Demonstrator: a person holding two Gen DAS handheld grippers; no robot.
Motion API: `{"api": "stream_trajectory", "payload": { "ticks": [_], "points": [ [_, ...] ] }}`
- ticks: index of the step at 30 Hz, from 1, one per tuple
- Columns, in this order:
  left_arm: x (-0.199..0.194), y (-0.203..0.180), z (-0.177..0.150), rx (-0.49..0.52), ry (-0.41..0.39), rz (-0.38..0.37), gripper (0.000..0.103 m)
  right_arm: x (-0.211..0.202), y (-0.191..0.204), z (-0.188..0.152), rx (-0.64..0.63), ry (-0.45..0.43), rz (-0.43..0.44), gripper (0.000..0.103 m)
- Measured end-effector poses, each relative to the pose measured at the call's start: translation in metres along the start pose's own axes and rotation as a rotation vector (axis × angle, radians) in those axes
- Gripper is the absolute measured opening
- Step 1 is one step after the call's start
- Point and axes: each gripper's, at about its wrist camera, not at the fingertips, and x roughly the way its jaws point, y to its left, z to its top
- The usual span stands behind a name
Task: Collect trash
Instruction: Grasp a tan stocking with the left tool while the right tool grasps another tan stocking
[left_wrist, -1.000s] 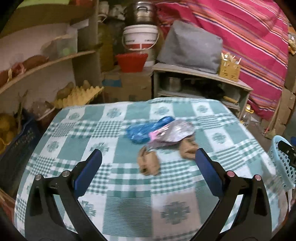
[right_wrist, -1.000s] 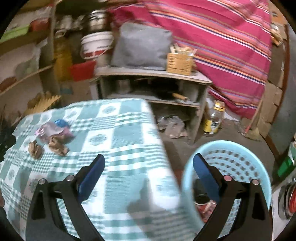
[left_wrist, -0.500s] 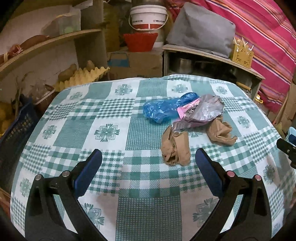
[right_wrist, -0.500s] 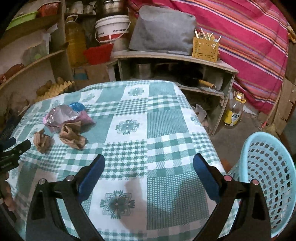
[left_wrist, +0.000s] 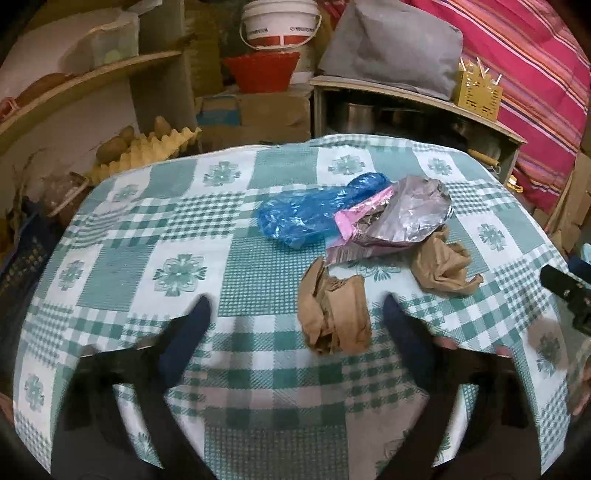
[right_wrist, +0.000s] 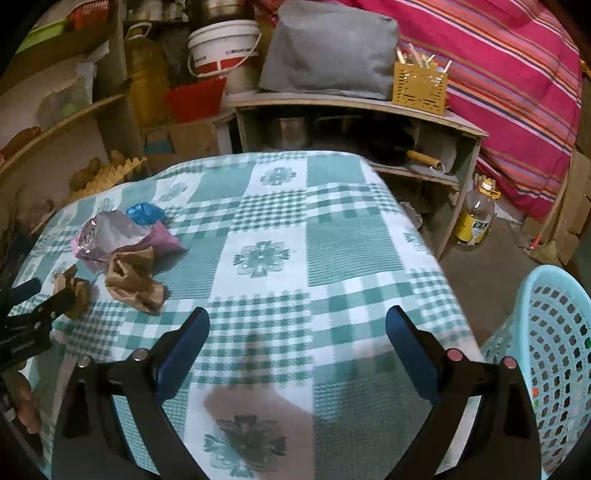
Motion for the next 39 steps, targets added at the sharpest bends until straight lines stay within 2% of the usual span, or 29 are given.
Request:
{"api": "stream_trajectory", "payload": {
  "ticks": [2,3,4,14,26,27,28,32,39],
  "points": [
    [0.004,0.004,0.0,-0.013,0.024,-0.034,0.053,0.0,0.007,0.0,-0.012,-0.003,0.006,0.094],
    [0.004,0.005,-0.001,-0.014,0.027,-0.042,0.047,0.0,0.013,0.001,-0.02,-0.004,0.011,0.094],
    [0.004,0.006,-0.002,-0.01,0.024,-0.04,0.038,-0.001,0.017,0.001,-0.023,-0.004,0.017,0.094],
    [-0.02,0.057,-0.006,-0.033,-0.007,0.029,0.037,0.002,0.08,-0.002,-0.107,0.024,0.08,0.094],
    [-0.038,0.104,-0.008,-0.113,-0.031,0.055,0.037,0.037,0.139,0.007,-0.198,0.088,0.039,0.092],
    [-0.037,0.106,-0.008,-0.122,-0.03,0.055,0.037,0.039,0.139,0.008,-0.198,0.091,0.041,0.085],
    [-0.038,0.108,-0.006,-0.132,-0.03,0.054,0.037,0.041,0.141,0.009,-0.199,0.098,0.053,0.073],
    [-0.039,0.108,-0.002,-0.145,-0.039,0.042,0.037,0.045,0.139,0.009,-0.197,0.124,0.112,0.043],
    [-0.045,0.086,0.003,-0.107,-0.058,0.042,0.037,0.02,0.121,0.003,-0.235,0.104,0.097,0.042]
  ]
}}
